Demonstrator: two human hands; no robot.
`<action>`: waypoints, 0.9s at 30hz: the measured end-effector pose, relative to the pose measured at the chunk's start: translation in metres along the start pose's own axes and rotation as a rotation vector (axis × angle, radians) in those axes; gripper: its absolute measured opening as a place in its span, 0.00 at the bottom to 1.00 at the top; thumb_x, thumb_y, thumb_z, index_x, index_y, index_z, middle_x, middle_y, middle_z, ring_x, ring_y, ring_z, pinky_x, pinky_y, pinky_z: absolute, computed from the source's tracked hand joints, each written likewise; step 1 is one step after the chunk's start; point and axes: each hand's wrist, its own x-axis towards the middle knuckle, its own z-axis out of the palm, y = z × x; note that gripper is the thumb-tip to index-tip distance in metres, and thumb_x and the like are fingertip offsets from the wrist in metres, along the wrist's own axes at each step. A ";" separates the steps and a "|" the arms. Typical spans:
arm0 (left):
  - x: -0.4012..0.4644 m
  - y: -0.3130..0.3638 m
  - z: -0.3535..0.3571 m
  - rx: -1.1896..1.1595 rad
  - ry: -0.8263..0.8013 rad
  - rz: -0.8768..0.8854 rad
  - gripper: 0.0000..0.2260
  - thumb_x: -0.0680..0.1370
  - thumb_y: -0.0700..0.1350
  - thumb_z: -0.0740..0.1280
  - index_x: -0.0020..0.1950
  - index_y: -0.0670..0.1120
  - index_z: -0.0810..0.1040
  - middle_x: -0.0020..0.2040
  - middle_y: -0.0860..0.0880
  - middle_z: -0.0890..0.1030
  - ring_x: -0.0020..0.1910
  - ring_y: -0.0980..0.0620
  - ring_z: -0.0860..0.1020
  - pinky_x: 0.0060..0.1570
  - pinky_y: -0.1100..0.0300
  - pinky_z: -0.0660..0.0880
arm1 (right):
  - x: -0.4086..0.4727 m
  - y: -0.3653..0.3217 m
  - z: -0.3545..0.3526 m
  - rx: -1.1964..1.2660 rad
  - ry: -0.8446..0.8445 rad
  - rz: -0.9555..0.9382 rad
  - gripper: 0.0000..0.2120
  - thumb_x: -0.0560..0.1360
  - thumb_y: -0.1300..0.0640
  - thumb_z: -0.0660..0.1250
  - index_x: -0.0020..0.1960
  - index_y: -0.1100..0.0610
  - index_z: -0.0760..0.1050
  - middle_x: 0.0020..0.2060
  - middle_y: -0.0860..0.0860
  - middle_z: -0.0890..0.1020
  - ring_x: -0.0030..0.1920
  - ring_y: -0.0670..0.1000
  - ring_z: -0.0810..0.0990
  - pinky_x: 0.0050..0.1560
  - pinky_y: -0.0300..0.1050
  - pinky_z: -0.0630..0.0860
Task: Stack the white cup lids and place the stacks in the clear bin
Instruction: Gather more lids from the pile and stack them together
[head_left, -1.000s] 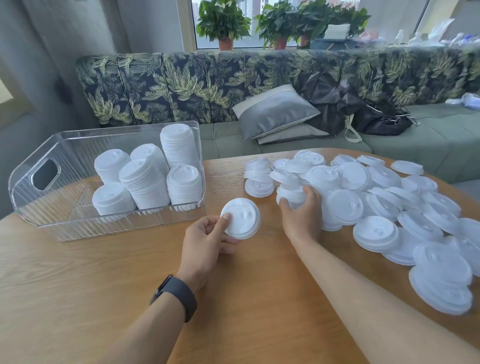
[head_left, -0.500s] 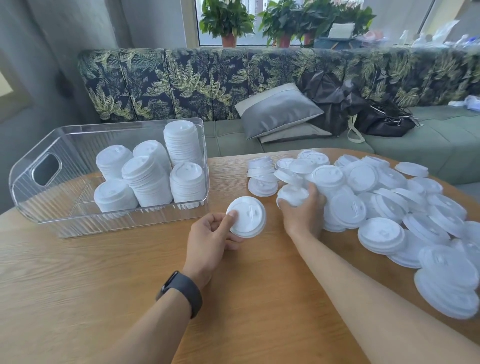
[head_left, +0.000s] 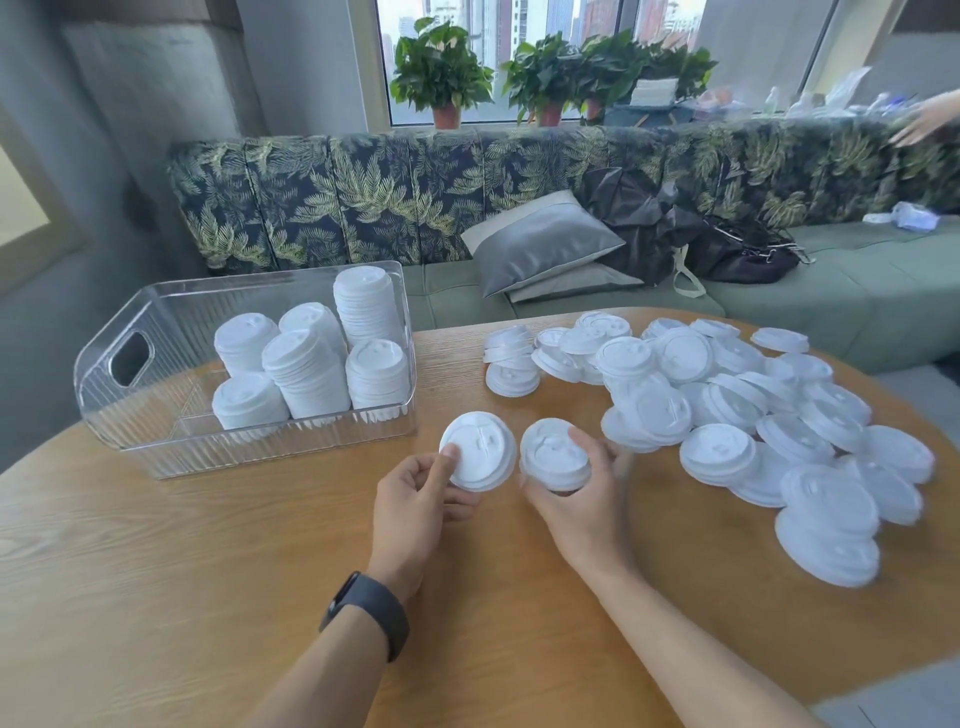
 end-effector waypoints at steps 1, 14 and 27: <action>-0.006 0.000 -0.001 -0.004 0.002 -0.003 0.18 0.81 0.54 0.69 0.56 0.38 0.80 0.39 0.39 0.87 0.39 0.43 0.86 0.39 0.59 0.82 | -0.006 -0.001 -0.002 0.015 0.001 -0.015 0.35 0.64 0.54 0.85 0.67 0.52 0.75 0.61 0.48 0.66 0.54 0.41 0.73 0.54 0.20 0.64; -0.065 -0.003 -0.013 -0.057 0.029 -0.041 0.19 0.82 0.54 0.68 0.55 0.36 0.79 0.40 0.37 0.86 0.39 0.43 0.86 0.41 0.55 0.82 | -0.064 -0.014 -0.016 0.108 -0.050 -0.072 0.28 0.63 0.50 0.85 0.59 0.48 0.78 0.64 0.43 0.72 0.67 0.38 0.71 0.64 0.29 0.69; -0.073 -0.006 -0.018 -0.103 0.038 -0.054 0.20 0.83 0.54 0.66 0.54 0.36 0.78 0.41 0.37 0.86 0.40 0.41 0.86 0.45 0.51 0.81 | -0.062 -0.025 -0.019 0.803 -0.067 0.499 0.20 0.71 0.73 0.72 0.59 0.56 0.80 0.54 0.52 0.86 0.57 0.51 0.84 0.61 0.50 0.80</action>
